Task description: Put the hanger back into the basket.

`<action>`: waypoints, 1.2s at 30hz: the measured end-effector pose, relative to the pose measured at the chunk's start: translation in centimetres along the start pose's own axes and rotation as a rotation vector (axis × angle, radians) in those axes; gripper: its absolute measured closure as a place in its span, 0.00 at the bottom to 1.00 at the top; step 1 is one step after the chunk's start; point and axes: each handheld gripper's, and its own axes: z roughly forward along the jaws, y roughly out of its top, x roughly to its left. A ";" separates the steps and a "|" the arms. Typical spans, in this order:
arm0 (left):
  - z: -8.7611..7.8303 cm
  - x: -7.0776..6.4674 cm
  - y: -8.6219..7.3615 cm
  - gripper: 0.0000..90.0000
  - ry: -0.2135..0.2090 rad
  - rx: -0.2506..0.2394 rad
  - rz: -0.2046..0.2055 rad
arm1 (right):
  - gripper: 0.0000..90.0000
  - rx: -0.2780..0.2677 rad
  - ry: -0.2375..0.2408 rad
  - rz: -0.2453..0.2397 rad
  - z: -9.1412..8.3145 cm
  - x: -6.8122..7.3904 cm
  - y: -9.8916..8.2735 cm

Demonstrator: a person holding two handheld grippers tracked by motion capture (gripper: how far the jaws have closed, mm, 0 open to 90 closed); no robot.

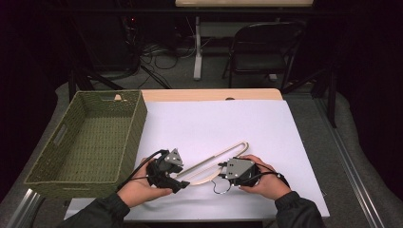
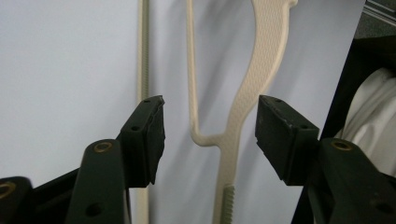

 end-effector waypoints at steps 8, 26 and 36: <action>1.9 -1.2 -1.1 0.47 0.050 0.041 0.020 | 0.74 0.003 0.001 0.003 0.0 0.0 0.0; 3.8 -1.7 -1.0 0.72 0.147 0.083 0.054 | 0.73 -0.001 -0.008 0.022 -0.1 -0.1 0.0; 2.7 -0.3 -0.8 0.77 0.145 0.073 -0.005 | 0.66 -0.067 -0.147 0.132 -3.3 -1.9 -1.3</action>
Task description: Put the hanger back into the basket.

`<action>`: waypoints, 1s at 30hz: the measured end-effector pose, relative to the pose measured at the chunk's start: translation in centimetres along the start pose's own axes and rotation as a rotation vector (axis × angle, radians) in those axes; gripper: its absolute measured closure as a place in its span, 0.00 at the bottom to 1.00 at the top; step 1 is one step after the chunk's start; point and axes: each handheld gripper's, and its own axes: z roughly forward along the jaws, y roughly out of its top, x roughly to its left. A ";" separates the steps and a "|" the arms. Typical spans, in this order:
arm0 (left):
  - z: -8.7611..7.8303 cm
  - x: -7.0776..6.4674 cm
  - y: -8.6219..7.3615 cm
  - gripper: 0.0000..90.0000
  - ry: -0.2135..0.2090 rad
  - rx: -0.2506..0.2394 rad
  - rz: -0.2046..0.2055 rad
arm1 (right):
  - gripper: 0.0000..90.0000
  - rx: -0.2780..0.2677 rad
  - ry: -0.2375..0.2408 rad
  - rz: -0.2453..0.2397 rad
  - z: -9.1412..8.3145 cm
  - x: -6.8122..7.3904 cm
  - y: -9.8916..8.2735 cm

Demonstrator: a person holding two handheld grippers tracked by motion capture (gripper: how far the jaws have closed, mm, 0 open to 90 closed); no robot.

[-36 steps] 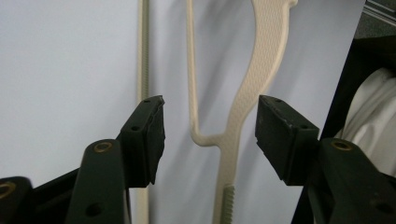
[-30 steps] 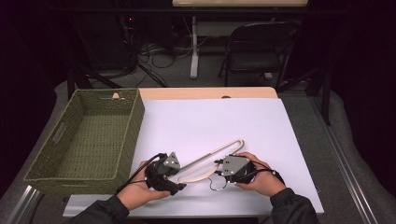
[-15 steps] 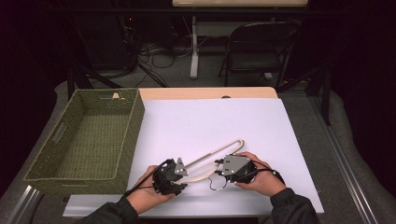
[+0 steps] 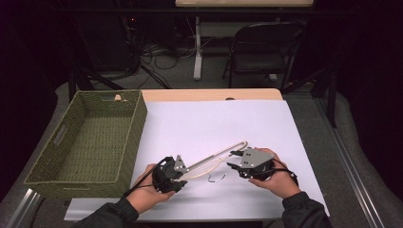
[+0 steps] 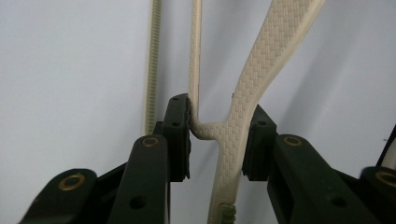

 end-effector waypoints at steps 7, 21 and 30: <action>-0.9 2.6 0.2 0.94 0.043 -0.002 -0.078 | 0.66 -0.002 -0.082 0.060 -2.3 -1.4 -1.2; -0.9 5.0 0.3 0.96 -0.008 0.009 -0.096 | 0.65 0.006 -0.072 0.048 -1.4 -1.0 -1.4; -1.3 4.4 0.5 0.97 -0.012 -0.004 -0.079 | 0.63 0.008 -0.071 0.058 -1.4 -1.1 -1.6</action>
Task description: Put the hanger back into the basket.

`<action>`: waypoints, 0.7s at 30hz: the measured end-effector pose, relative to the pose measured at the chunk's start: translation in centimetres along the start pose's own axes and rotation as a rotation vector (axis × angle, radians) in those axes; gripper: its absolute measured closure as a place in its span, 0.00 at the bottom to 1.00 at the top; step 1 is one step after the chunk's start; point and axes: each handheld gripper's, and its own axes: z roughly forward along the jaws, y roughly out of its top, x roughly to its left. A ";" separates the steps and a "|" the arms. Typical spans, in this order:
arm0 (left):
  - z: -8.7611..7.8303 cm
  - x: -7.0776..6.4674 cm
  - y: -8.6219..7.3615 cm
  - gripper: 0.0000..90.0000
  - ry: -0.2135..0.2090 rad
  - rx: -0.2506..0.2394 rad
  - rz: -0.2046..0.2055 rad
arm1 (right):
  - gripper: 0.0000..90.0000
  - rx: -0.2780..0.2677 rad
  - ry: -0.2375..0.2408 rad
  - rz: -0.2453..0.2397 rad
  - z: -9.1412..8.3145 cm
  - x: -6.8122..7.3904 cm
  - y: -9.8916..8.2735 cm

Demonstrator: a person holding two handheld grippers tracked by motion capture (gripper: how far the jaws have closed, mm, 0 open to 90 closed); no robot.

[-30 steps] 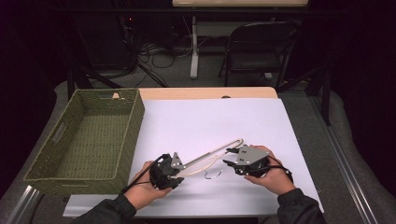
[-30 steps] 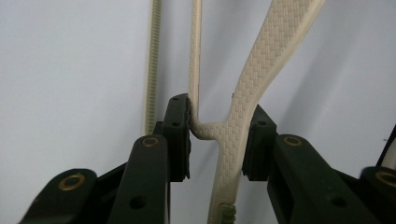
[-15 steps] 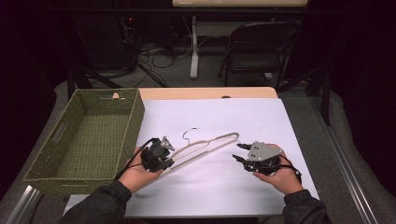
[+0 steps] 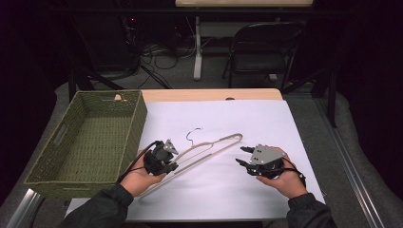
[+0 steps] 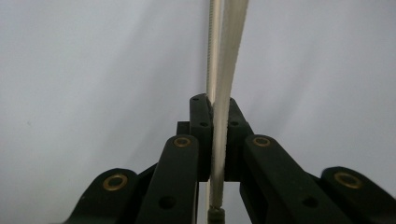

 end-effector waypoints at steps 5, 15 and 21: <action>-2.3 -0.4 0.3 0.97 0.014 -0.028 -0.007 | 0.62 -0.008 -0.006 0.020 -0.3 -0.2 -0.2; -9.7 0.1 -0.2 0.97 0.057 -0.153 -0.030 | 0.61 -0.018 -0.014 0.043 -0.7 -0.5 -0.4; -13.2 1.3 -1.5 0.97 0.109 -0.193 -0.067 | 0.61 -0.015 -0.016 0.046 -0.7 -0.5 -0.5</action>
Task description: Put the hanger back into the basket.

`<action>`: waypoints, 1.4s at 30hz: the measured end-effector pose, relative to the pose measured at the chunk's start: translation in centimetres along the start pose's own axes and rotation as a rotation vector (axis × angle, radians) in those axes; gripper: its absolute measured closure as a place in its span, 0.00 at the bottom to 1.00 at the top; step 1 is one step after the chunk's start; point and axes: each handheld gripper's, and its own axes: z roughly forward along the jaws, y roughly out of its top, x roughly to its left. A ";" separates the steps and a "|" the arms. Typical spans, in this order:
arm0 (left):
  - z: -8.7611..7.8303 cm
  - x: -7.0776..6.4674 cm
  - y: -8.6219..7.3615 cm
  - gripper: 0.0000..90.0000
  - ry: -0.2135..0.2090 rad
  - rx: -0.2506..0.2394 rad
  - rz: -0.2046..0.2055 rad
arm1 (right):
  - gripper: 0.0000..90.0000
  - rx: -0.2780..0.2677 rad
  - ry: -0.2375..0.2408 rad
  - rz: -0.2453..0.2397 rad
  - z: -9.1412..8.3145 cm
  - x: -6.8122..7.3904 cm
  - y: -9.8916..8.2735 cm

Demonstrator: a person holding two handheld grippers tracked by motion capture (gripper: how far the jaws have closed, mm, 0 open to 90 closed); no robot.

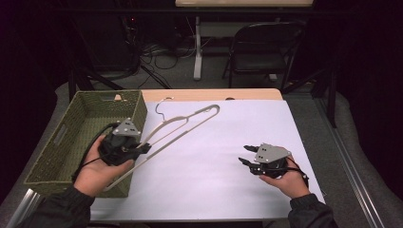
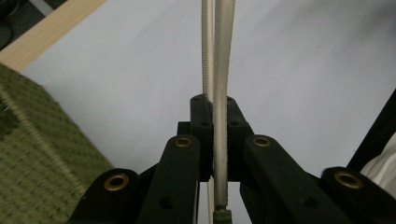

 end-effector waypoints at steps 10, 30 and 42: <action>-3.7 3.8 -1.6 0.97 0.092 -0.024 -0.049 | 0.61 0.008 0.000 0.005 0.1 0.0 -0.2; -7.9 14.7 -8.2 0.97 0.213 -0.018 -0.224 | 0.60 0.032 0.004 0.015 0.4 0.0 -0.7; -7.7 17.7 -11.9 0.97 0.218 -0.024 -0.260 | 0.60 0.043 0.006 0.017 0.6 0.1 -0.8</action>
